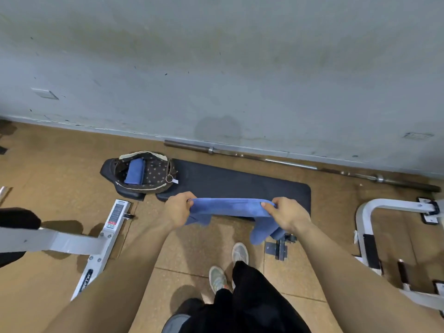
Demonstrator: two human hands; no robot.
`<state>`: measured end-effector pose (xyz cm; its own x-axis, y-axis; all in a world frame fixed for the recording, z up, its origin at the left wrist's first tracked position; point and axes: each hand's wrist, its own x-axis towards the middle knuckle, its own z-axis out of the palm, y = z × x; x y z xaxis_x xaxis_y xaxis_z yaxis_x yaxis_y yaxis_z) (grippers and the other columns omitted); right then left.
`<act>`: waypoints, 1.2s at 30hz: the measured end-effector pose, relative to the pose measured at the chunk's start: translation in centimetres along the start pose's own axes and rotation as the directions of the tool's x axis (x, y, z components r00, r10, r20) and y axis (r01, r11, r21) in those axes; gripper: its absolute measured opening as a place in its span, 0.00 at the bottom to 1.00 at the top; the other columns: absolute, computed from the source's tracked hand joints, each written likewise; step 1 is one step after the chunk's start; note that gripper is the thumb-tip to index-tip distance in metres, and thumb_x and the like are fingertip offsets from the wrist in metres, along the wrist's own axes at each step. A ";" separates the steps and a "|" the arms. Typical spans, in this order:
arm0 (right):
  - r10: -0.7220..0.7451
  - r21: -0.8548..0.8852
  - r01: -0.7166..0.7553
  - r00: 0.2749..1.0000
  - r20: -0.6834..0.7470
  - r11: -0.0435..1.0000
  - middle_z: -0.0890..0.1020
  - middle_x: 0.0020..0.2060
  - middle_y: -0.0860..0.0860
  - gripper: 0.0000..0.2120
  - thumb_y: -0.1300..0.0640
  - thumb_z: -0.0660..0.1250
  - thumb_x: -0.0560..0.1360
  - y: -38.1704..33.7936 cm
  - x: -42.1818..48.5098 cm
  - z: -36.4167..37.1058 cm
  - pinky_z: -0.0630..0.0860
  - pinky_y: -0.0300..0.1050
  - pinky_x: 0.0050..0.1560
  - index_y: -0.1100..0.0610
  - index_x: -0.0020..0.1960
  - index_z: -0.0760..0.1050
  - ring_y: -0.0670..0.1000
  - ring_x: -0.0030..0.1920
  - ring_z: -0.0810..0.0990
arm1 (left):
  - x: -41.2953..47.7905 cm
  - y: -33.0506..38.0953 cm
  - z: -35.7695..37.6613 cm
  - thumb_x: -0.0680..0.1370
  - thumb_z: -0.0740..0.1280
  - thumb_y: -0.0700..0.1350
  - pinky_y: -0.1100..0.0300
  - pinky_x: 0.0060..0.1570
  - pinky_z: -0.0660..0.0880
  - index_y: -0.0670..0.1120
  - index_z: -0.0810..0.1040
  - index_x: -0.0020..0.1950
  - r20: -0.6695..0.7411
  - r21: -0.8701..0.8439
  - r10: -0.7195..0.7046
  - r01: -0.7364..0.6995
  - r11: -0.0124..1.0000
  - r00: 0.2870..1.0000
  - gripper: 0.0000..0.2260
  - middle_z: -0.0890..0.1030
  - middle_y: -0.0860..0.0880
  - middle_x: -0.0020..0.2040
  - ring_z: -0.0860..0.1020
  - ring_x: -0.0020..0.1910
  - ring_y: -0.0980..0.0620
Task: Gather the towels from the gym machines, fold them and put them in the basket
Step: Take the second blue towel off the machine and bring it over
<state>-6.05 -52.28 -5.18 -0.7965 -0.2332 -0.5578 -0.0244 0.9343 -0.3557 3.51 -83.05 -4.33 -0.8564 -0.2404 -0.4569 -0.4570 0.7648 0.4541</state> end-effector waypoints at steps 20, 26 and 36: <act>0.387 0.094 -0.395 0.918 0.091 0.914 0.76 0.34 0.50 0.17 0.44 0.62 0.79 0.2 11.8 9.5 0.72 0.49 0.41 0.51 0.35 0.68 0.57 0.41 0.77 | 18.5 -8.2 3.6 0.81 0.60 0.47 0.54 0.39 0.67 0.56 0.70 0.39 0.359 0.114 0.011 -0.056 0.992 0.933 0.11 0.76 0.54 0.37 0.75 0.41 0.48; 0.470 0.149 -0.456 0.879 -0.081 0.878 0.78 0.41 0.54 0.23 0.34 0.53 0.80 1.3 21.2 11.8 0.71 0.50 0.40 0.53 0.43 0.67 0.60 0.43 0.77 | 28.9 -7.9 7.4 0.82 0.58 0.49 0.53 0.38 0.72 0.52 0.73 0.45 0.312 0.111 0.079 -0.119 0.987 0.947 0.08 0.78 0.49 0.38 0.77 0.40 0.46; 0.286 0.091 -0.271 0.906 -0.312 0.958 0.80 0.48 0.57 0.19 0.41 0.56 0.82 7.7 40.9 17.5 0.75 0.54 0.47 0.58 0.50 0.71 0.62 0.49 0.78 | 46.0 -10.9 18.3 0.82 0.58 0.48 0.52 0.45 0.74 0.48 0.79 0.53 0.014 0.117 0.108 -0.109 0.987 0.994 0.10 0.78 0.47 0.50 0.77 0.48 0.45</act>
<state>-28.28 -59.36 -43.86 -0.9172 0.1399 -0.3732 0.2474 0.9339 -0.2581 -26.48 -91.51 -44.35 -0.8974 -0.1481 -0.4157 -0.3298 0.8510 0.4086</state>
